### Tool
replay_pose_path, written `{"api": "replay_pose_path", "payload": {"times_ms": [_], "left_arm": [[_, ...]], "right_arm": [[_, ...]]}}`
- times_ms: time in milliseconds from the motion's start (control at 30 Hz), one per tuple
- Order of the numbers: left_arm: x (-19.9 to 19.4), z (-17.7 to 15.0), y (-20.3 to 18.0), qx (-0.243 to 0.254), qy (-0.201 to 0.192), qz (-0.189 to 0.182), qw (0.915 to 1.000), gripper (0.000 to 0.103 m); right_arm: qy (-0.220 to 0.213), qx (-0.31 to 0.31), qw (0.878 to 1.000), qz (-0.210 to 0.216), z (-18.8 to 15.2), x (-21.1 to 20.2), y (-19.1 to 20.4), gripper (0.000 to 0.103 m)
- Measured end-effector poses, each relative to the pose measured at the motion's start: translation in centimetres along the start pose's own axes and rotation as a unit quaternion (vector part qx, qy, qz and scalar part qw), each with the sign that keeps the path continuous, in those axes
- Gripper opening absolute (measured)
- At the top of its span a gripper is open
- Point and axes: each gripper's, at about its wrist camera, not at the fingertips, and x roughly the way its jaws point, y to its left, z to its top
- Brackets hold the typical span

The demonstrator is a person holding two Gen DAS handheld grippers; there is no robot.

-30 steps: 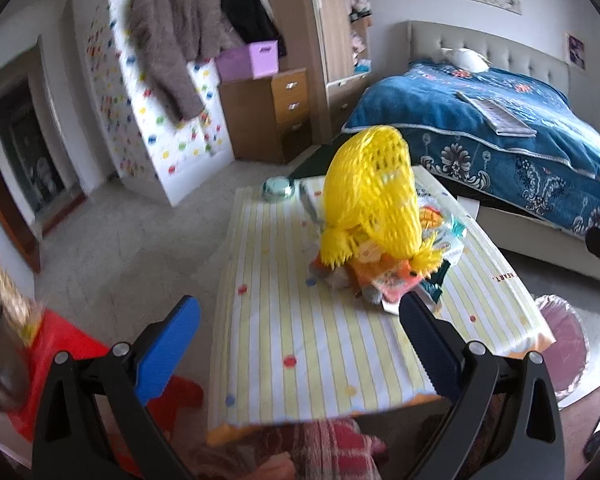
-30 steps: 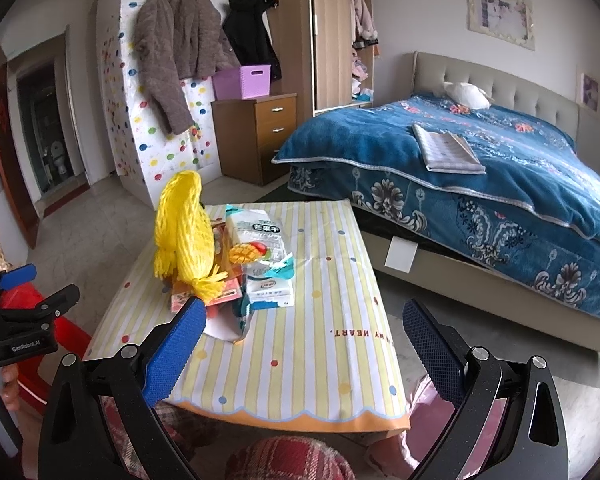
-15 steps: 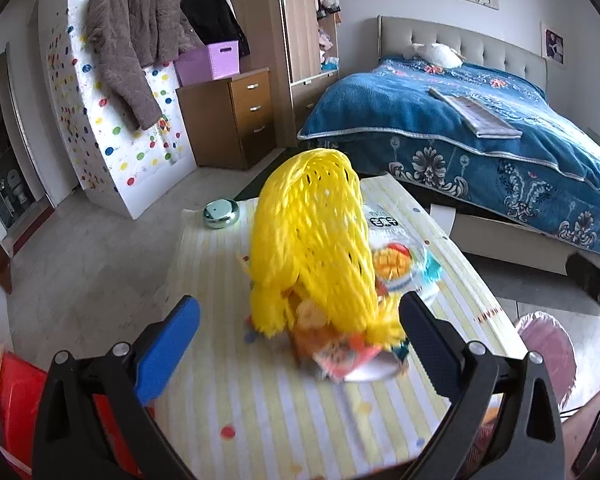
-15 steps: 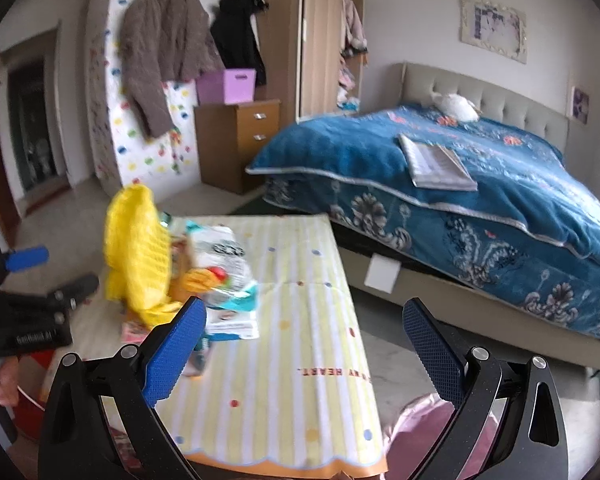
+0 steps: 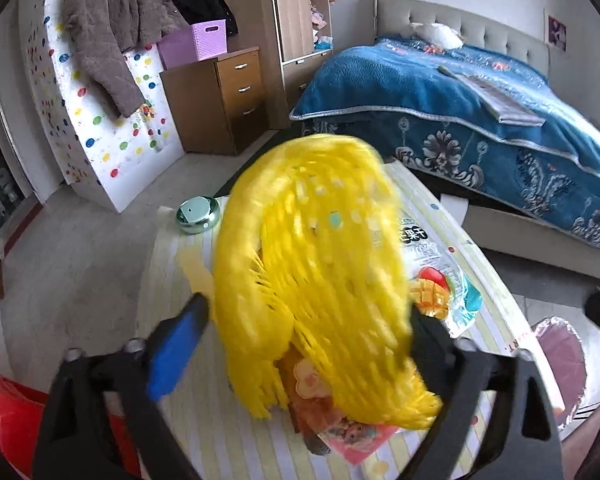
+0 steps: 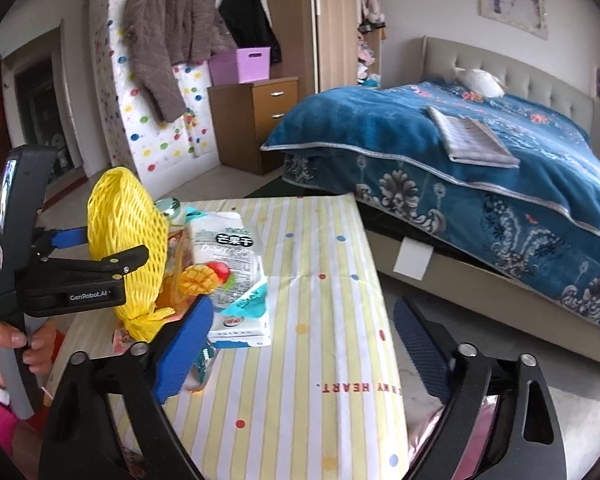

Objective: Collect trash
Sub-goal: 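Reach the left tool to the yellow mesh net and close on it, then lift the yellow net with the left tool while the right tool grasps the mango snack bag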

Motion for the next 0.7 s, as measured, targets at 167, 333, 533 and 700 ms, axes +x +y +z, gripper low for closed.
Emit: {"api": "replay_pose_path", "payload": {"times_ms": [167, 333, 533, 700], "left_arm": [[-2.7, -0.3, 1.3, 0.007, -0.030, -0.023, 0.9993, 0.023], [-6.6, 0.0, 3.0, -0.009, -0.082, -0.013, 0.9965, 0.017], [-7.7, -0.7, 4.9, -0.023, -0.096, 0.024, 0.9949, 0.017], [-5.6, -2.0, 6.4, -0.039, -0.065, 0.020, 0.9969, 0.017]], "right_arm": [[-0.008, -0.007, 1.000, 0.025, 0.3, 0.5, 0.9, 0.057], [0.011, -0.034, 0.998, 0.047, 0.4, 1.9, 3.2, 0.067], [0.054, -0.042, 0.994, 0.083, 0.4, 5.7, 4.9, 0.088], [0.083, -0.039, 0.991, 0.094, 0.9, 9.3, 5.6, 0.090]]}}
